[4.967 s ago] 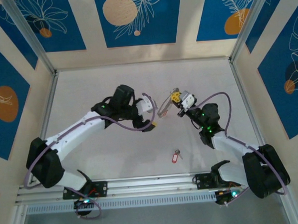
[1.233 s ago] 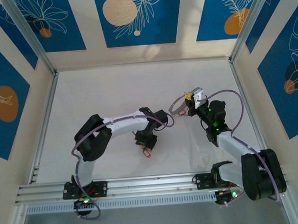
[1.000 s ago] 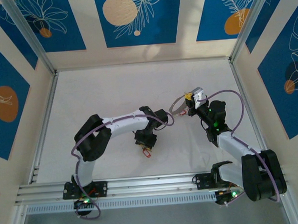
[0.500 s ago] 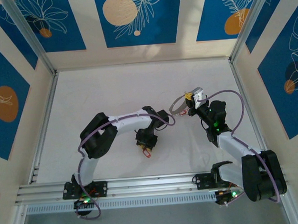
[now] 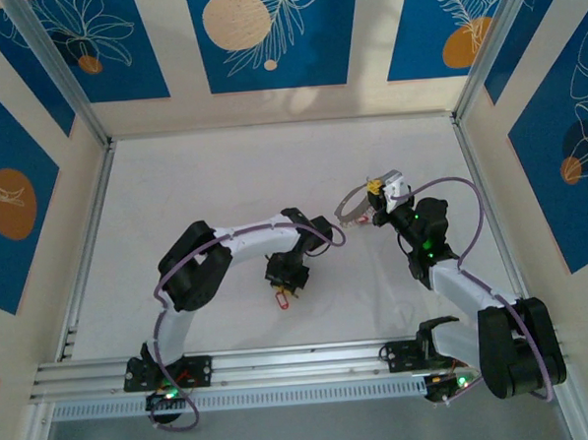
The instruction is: Put the keys on the keyring
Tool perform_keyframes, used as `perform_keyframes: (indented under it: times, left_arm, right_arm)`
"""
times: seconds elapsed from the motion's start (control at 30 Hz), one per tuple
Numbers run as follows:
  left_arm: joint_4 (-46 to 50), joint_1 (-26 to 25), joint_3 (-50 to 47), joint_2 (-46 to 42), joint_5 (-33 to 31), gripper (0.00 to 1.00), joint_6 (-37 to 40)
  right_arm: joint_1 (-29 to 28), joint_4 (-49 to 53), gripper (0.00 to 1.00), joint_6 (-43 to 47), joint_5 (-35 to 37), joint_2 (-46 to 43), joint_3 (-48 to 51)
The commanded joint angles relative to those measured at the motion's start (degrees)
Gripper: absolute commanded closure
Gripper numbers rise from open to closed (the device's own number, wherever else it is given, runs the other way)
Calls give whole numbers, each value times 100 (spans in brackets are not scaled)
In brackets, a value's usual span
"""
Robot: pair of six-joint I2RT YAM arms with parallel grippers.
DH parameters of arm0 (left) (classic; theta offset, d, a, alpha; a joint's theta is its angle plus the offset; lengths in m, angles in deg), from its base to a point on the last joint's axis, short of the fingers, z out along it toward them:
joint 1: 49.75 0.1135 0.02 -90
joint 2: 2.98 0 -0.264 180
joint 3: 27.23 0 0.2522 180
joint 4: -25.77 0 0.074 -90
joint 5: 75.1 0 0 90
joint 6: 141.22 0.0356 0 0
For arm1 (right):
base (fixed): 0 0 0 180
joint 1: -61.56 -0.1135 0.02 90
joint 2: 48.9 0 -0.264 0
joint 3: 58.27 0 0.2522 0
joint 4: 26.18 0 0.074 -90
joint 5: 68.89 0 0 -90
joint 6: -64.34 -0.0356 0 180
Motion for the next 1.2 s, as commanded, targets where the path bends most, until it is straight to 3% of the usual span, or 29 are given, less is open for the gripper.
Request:
perform_keyframes:
  times: [0.0, 0.43, 0.9, 1.0, 1.07, 1.17]
  left_arm:
    - [224, 37, 67, -37, -149, 86, -46]
    - [123, 19, 21, -309, -660, 87, 187]
    - [153, 29, -73, -548, -884, 98, 483]
    - [151, 42, -156, -609, -917, 92, 547]
    - [88, 70, -239, -620, -889, 80, 577]
    - [1, 126, -324, -576, -810, 75, 582]
  right_arm:
    - [34, -323, 100, 55, 56, -113, 14]
    - [13, -354, 100, 72, 2, -99, 12]
    - [-65, -268, 100, 143, -33, -86, 6]
    - [-74, -249, 100, 151, -33, -86, 3]
    - [-82, -244, 100, 160, -42, -89, 7]
    - [-83, -250, 100, 173, -48, -95, 3]
